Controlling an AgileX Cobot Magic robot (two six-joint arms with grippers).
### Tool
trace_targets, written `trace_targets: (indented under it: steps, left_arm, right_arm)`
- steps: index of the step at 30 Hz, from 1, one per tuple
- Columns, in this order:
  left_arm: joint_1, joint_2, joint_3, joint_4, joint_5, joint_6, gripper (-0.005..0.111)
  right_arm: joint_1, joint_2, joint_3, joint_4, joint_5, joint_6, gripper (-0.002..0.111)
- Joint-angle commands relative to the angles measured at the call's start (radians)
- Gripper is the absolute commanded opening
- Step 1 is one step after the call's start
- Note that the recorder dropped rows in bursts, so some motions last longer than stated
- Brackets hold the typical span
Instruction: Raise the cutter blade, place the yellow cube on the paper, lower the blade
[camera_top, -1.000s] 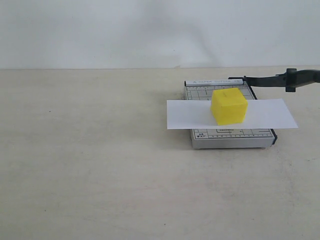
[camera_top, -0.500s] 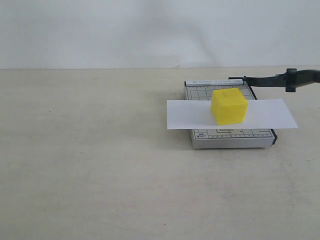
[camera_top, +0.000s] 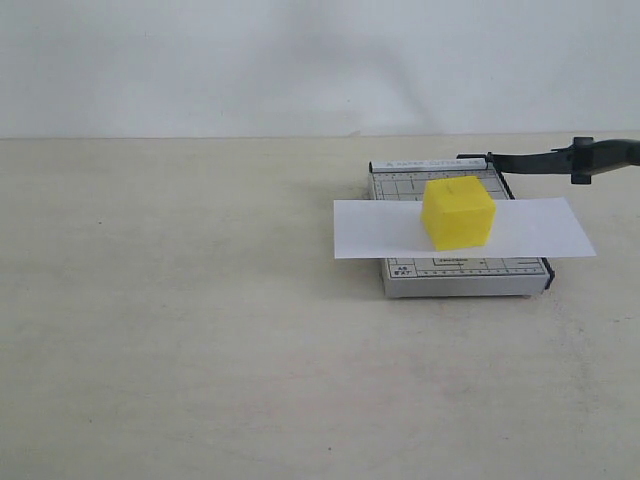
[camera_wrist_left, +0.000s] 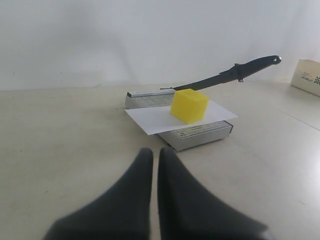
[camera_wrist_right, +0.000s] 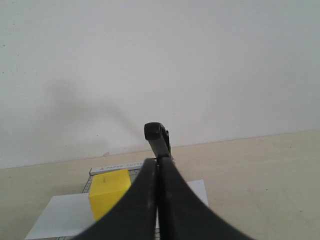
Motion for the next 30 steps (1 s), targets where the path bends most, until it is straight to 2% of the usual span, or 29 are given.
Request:
trace_targets:
  steps: [1,11,18,23,30]
  left_arm:
    - [0.003,-0.004,0.004,0.052,-0.008,-0.069,0.004]
    - [0.003,-0.004,0.004,0.066,0.059,-0.070,0.004]
    - [0.007,-0.004,0.004,0.066,0.059,-0.070,0.004]
    - [0.102,-0.004,0.004,0.066,0.059,-0.070,0.004]
    - [0.307,-0.004,0.004,0.066,0.059,-0.070,0.004]
  right_arm:
    - [-0.002,-0.005,0.004,-0.006,-0.001,-0.003,0.000]
    - [-0.002,-0.005,0.004,-0.006,-0.001,-0.003,0.000]
    - [-0.002,-0.005,0.004,-0.006,-0.001,-0.003,0.000]
    - [-0.002,-0.005,0.004,-0.006,-0.001,-0.003,0.000]
    - [-0.002,-0.005,0.004,-0.006,-0.001,-0.003,0.000]
